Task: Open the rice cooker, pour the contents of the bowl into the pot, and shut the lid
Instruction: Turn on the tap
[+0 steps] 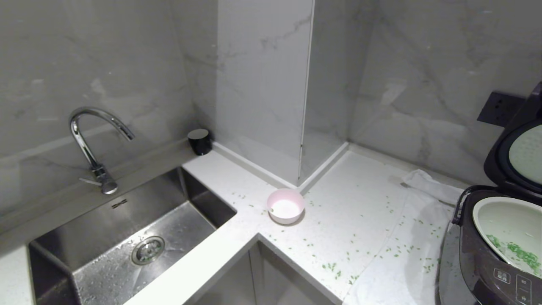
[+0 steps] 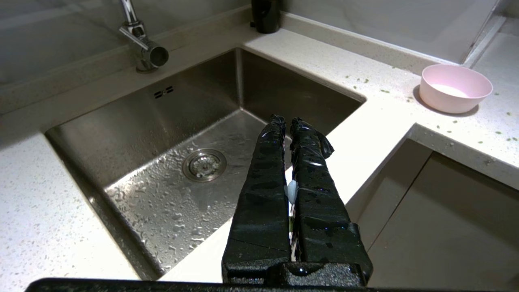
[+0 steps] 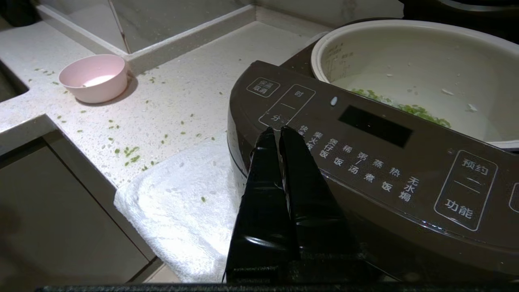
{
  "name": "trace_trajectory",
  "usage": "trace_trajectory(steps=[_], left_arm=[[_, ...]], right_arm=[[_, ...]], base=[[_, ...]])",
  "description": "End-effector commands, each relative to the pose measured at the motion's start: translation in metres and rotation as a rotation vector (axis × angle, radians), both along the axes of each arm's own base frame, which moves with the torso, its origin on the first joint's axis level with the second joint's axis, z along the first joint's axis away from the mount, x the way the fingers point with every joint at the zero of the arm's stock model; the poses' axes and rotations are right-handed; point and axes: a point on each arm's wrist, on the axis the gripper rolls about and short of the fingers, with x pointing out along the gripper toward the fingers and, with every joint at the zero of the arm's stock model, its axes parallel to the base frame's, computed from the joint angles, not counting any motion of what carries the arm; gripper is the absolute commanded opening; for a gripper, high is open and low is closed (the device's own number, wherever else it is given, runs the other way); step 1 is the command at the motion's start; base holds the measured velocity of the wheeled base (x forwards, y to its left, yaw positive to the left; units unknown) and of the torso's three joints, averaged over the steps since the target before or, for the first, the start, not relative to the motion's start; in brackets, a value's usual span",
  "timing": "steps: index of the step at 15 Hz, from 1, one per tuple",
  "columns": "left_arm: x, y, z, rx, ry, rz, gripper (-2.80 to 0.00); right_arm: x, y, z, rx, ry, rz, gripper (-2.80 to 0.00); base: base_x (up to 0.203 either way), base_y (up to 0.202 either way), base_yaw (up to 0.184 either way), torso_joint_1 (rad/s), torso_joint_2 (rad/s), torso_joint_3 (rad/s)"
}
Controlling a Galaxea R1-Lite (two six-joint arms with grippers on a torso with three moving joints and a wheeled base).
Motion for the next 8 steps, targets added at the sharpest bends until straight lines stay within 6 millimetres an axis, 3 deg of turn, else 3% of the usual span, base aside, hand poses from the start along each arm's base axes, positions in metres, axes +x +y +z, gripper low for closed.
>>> trace_trajectory(steps=[1, 3, 5, 8], left_arm=[[0.000, 0.000, 0.000, 0.007, 0.008, 0.003, -2.80], [0.003, 0.000, 0.018, 0.005, 0.043, 0.005, -2.80], [0.016, 0.000, 0.049, -0.014, 0.116, 0.019, -2.80], [0.063, 0.003, 0.097, -0.064, 0.266, 0.093, -2.80]], right_arm=[[0.000, 0.000, 0.000, -0.001, 0.001, 0.000, -2.80], [0.000, 0.000, 0.000, -0.001, 0.001, 0.000, -2.80], [0.000, 0.000, 0.000, -0.001, 0.001, 0.000, -2.80], [0.000, 0.000, 0.000, -0.001, 0.001, 0.000, -2.80]], base=[[0.000, 0.000, 0.000, 0.000, 0.00, 0.000], [0.000, 0.000, 0.000, 0.000, 0.00, 0.000], [0.000, 0.000, 0.000, 0.000, 0.00, 0.000], [0.000, 0.000, 0.000, 0.000, 0.00, 0.000]])
